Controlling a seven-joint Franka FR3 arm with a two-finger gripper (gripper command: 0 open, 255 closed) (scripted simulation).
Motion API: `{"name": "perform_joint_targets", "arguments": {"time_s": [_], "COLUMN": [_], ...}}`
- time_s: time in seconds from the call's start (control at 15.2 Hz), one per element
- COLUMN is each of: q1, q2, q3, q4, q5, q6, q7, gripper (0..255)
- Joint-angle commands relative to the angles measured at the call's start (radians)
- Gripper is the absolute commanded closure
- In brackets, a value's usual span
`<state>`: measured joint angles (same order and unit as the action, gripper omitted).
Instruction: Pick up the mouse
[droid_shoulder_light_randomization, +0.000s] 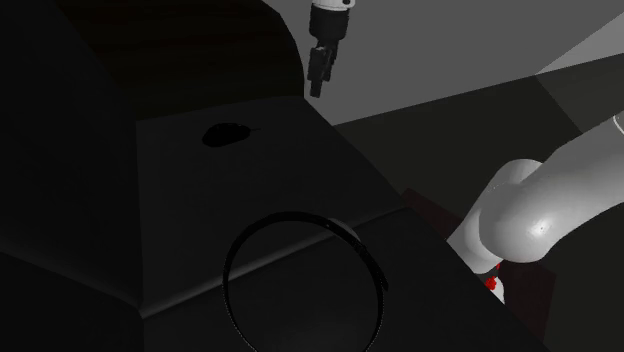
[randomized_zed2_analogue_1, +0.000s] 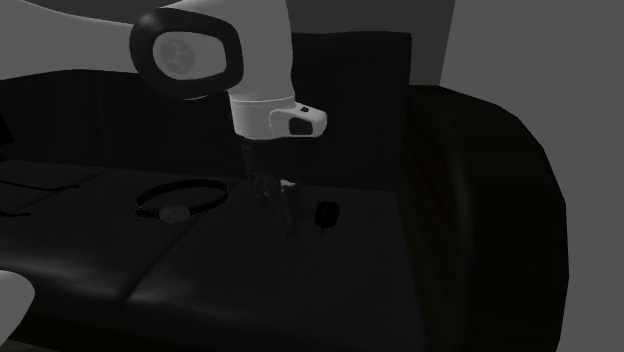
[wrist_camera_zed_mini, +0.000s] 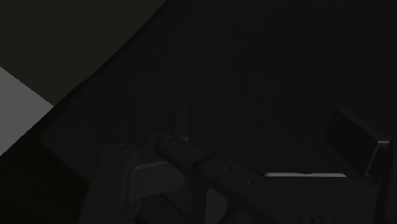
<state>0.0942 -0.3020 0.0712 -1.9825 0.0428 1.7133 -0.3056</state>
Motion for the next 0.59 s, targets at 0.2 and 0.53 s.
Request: {"name": "perform_joint_targets", "arguments": {"time_s": [0.2,0.53], "q1": [0.037,0.075], "q2": [0.211,0.423], "q3": [0.024,0.062], "q4": [0.191,0.409], "q5": [0.007,0.000], "q6": [-0.036,-0.098], "q7": [-0.097,-0.177], "gripper": [0,0]}}
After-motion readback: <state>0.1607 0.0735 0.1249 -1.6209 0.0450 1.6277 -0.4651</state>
